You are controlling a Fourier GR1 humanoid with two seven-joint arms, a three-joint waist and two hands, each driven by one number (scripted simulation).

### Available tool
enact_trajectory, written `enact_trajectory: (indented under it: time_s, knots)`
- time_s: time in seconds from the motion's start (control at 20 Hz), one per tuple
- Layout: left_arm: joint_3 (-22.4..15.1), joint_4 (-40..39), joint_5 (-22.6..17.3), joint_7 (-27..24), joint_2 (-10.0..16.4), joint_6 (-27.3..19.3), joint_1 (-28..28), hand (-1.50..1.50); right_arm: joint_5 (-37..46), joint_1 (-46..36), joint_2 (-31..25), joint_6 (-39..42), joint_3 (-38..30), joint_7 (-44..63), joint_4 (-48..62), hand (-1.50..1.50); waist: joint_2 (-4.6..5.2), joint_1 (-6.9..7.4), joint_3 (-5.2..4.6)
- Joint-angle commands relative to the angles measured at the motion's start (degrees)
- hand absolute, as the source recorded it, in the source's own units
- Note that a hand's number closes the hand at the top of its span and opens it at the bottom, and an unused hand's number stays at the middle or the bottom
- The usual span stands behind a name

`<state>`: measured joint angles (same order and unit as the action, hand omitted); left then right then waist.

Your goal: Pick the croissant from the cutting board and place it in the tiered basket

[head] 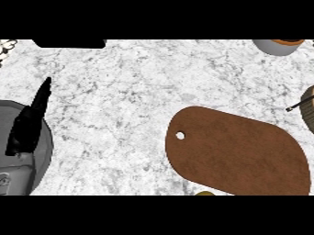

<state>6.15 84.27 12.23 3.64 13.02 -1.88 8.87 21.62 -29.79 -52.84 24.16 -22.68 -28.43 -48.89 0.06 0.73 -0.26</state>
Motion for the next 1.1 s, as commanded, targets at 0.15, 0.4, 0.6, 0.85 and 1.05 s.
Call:
enact_trajectory:
  time_s: [0.15,0.4,0.6,0.85,1.05]
  knots:
    - [1.52,-0.68,-1.06,0.62,1.06,1.23,1.64,0.00,-4.29,-4.86,-6.36,2.75,-6.65,-3.07,10.33,-1.50,0.19,0.01,0.31]
    - [0.29,1.40,0.27,1.37,0.25,0.52,-0.36,0.00,-6.42,-6.43,-13.72,8.51,-10.03,4.17,17.22,-1.50,0.15,0.26,0.31]
    - [0.70,0.08,0.01,0.88,-0.19,0.07,1.81,0.00,-5.98,-2.86,-17.97,13.24,-10.86,-1.29,25.83,-1.50,0.46,0.17,0.44]
    - [0.69,-0.17,-0.17,1.47,-0.55,0.04,2.47,0.00,-6.01,1.92,-22.48,16.53,-11.71,-9.03,30.86,-1.50,0.61,-0.48,0.71]
    - [1.62,0.32,-1.43,0.06,0.66,1.68,-0.22,0.00,-8.39,2.75,-24.09,19.14,-13.49,-10.24,33.36,-1.50,0.42,-0.24,0.84]
